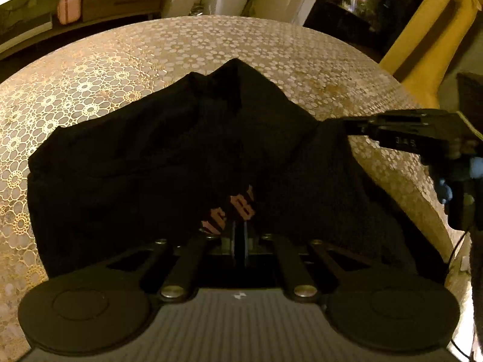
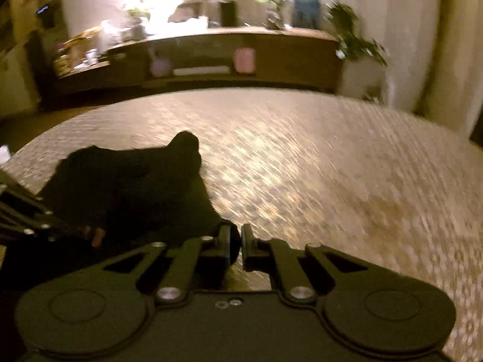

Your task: Fold clothes

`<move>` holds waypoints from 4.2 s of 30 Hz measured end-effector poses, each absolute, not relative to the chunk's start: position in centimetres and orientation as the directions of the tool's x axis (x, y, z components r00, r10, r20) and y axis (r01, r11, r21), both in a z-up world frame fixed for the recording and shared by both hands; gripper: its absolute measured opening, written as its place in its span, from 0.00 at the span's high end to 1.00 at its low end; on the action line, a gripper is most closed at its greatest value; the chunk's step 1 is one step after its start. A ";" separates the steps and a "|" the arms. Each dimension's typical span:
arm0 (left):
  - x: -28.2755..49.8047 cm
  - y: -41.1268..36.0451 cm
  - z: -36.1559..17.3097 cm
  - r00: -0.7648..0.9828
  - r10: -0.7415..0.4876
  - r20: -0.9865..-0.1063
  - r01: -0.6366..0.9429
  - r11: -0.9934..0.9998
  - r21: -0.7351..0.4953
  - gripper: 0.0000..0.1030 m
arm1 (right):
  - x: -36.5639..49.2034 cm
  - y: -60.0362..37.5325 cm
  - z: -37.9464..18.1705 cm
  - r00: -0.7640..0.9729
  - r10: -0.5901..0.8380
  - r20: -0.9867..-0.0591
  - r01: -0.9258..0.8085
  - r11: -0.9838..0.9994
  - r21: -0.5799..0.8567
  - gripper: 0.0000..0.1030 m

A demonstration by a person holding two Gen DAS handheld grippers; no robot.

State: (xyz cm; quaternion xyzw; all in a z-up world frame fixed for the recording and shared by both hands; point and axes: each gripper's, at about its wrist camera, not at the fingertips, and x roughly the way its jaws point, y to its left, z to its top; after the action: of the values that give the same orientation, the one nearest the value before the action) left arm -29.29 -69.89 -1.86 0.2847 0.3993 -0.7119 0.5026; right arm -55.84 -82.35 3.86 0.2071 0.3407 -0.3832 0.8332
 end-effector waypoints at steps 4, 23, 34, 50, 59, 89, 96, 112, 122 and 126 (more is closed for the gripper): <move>-29.3 -69.1 -1.7 -0.327 -0.485 -0.811 0.945 -0.187 -0.269 0.96 | -57.3 -83.1 3.3 0.430 -0.528 -0.732 0.831 0.548 0.093 0.00; -32.0 -68.2 -0.8 -0.329 -0.477 -0.815 0.930 -0.314 -0.192 0.96 | -53.0 -82.0 2.9 0.519 -0.317 -0.794 0.713 0.673 0.197 0.00; -32.4 -79.8 1.7 -0.347 -0.562 -0.751 0.937 -0.164 -0.309 0.94 | -55.6 -82.4 4.6 0.485 -0.425 -0.764 0.781 0.604 0.160 0.00; -32.9 -85.7 -2.7 -0.297 -0.580 -0.758 0.928 0.012 -0.373 0.93 | -55.1 -84.5 2.3 0.521 -0.386 -0.761 0.763 0.611 0.212 0.00; -32.7 -85.8 -3.1 -0.286 -0.604 -0.744 0.927 0.022 -0.374 0.93 | -55.5 -82.4 2.4 0.458 -0.435 -0.776 0.763 0.640 0.092 0.00; -35.3 -57.2 -2.9 -0.465 -0.400 -0.790 0.881 -0.124 -0.456 0.93 | -59.5 -65.0 3.3 0.500 -0.287 -0.817 0.626 0.772 0.112 0.00; -36.3 -53.6 -3.4 -0.492 -0.414 -0.766 0.855 -0.067 -0.514 0.92 | -59.5 -61.7 2.4 0.484 -0.340 -0.807 0.604 0.797 0.026 0.00; -37.4 -47.6 -2.4 -0.376 -0.451 -0.809 0.907 0.000 -0.421 0.92 | -63.2 -59.0 2.7 0.396 -0.354 -0.847 0.679 0.734 0.010 0.00; -29.1 -53.1 3.3 -0.206 -0.551 -0.808 0.965 0.024 -0.263 0.91 | -61.0 -65.9 9.6 0.409 -0.355 -0.841 0.616 0.787 -0.033 0.00; -25.5 -57.8 4.4 -0.166 -0.582 -0.796 0.974 0.032 -0.226 0.88 | -57.2 -72.3 11.7 0.431 -0.369 -0.823 0.604 0.796 -0.041 0.00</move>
State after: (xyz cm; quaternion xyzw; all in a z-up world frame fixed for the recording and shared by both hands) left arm -25.46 -57.79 4.35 0.2454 0.3985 -0.6511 0.5975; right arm -57.18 -72.34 11.73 0.1314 0.4468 -0.2912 0.8356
